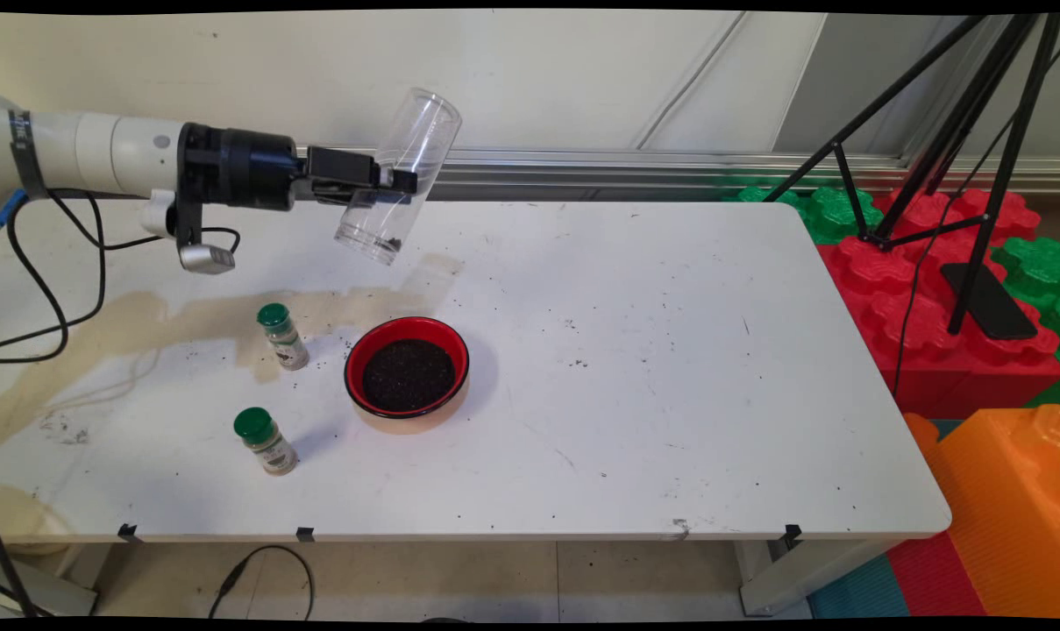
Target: Pour the black seasoning powder in the red bowl
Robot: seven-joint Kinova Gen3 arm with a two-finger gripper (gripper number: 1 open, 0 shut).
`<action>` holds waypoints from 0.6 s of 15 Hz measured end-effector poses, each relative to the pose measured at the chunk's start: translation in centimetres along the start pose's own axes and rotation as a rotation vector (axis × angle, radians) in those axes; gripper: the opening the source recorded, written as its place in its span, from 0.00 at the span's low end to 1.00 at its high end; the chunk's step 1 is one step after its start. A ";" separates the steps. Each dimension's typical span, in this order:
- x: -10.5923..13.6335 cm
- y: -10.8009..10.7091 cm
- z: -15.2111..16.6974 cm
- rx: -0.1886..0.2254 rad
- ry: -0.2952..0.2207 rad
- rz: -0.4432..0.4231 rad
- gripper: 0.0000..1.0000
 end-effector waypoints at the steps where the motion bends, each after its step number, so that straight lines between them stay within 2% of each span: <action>1: -0.3 -0.1 0.0 -0.005 0.001 -0.037 0.00; 9: -2.0 -0.3 0.1 -0.045 0.005 -0.307 0.00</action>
